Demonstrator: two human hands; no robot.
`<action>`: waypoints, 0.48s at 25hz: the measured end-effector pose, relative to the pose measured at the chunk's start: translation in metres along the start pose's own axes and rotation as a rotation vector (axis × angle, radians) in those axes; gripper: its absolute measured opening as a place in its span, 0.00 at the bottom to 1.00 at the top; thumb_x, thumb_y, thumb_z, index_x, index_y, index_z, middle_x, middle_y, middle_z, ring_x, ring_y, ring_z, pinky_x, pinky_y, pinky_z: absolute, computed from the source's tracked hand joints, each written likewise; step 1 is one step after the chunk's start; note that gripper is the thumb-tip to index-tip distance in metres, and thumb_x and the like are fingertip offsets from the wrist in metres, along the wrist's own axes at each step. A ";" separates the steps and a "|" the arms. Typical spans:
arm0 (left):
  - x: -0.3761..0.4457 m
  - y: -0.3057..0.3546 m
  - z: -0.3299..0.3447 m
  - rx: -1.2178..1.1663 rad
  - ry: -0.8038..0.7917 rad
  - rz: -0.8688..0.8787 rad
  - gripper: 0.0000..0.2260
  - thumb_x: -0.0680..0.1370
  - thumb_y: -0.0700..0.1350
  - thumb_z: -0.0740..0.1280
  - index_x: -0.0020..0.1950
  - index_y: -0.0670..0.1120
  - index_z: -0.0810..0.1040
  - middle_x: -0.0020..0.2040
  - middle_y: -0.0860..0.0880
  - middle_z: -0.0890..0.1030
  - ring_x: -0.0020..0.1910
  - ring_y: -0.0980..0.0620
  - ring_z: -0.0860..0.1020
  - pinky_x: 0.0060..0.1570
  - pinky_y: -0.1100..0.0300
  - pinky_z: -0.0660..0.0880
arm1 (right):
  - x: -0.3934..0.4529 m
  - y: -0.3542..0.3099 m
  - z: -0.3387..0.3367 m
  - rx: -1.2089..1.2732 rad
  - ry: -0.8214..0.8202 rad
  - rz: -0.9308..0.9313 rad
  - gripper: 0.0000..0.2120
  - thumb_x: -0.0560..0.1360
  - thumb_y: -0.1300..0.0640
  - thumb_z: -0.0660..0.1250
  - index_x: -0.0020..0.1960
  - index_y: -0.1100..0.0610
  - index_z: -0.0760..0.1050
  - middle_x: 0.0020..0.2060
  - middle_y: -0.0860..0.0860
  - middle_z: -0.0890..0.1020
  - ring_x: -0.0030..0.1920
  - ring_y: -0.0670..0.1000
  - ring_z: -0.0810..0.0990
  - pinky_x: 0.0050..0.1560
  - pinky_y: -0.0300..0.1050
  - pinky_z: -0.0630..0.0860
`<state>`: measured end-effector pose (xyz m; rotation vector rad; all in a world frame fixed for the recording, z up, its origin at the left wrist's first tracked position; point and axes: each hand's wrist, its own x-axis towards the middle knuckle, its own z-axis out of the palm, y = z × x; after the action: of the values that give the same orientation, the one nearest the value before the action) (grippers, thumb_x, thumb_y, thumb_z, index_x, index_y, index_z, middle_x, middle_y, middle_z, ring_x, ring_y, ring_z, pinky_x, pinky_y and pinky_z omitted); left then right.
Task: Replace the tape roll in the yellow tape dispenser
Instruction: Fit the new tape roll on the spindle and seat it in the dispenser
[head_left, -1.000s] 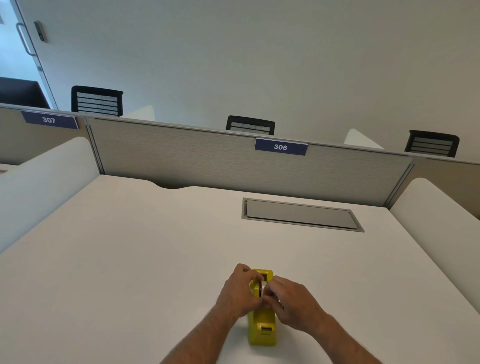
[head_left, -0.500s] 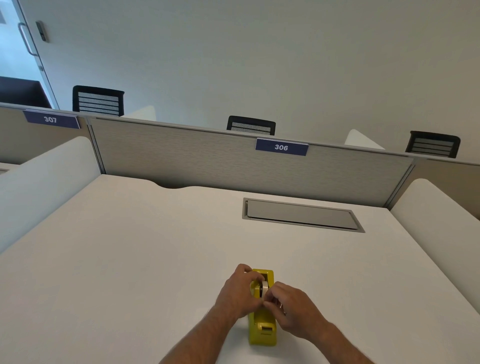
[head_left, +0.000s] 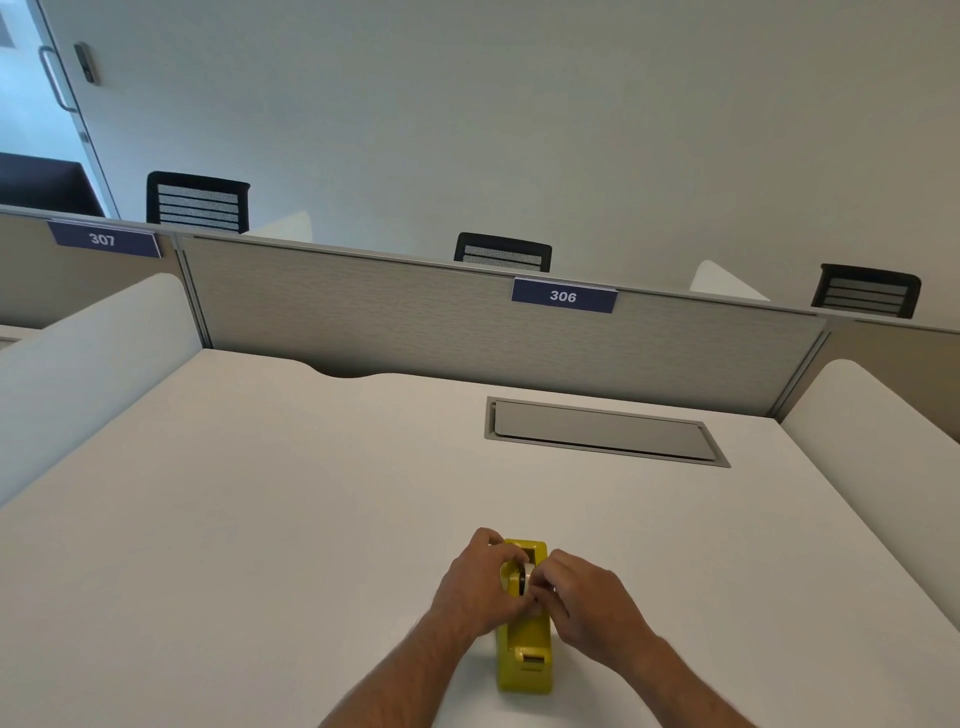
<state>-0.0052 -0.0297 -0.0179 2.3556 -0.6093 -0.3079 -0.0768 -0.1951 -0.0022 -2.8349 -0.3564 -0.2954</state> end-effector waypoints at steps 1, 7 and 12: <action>0.000 0.000 0.000 -0.002 -0.003 -0.001 0.25 0.66 0.59 0.76 0.61 0.57 0.78 0.64 0.55 0.70 0.57 0.52 0.76 0.58 0.56 0.78 | 0.001 0.001 0.001 -0.008 0.008 0.008 0.11 0.77 0.46 0.54 0.47 0.49 0.73 0.42 0.45 0.79 0.40 0.47 0.77 0.33 0.41 0.74; 0.001 0.001 0.000 -0.012 -0.010 -0.014 0.26 0.63 0.58 0.78 0.60 0.57 0.78 0.63 0.55 0.70 0.56 0.52 0.77 0.58 0.54 0.78 | 0.007 0.001 0.002 0.008 -0.002 0.074 0.10 0.76 0.46 0.58 0.45 0.49 0.75 0.40 0.44 0.79 0.39 0.47 0.77 0.34 0.43 0.76; 0.000 0.000 0.000 -0.015 -0.009 -0.021 0.28 0.61 0.60 0.79 0.59 0.58 0.78 0.62 0.56 0.69 0.55 0.52 0.76 0.55 0.56 0.79 | 0.018 -0.001 -0.005 0.297 -0.017 0.340 0.04 0.68 0.53 0.74 0.37 0.47 0.79 0.35 0.42 0.80 0.38 0.45 0.79 0.40 0.41 0.78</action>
<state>-0.0051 -0.0299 -0.0181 2.3485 -0.5846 -0.3321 -0.0604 -0.1922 0.0071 -2.5467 0.0775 -0.1345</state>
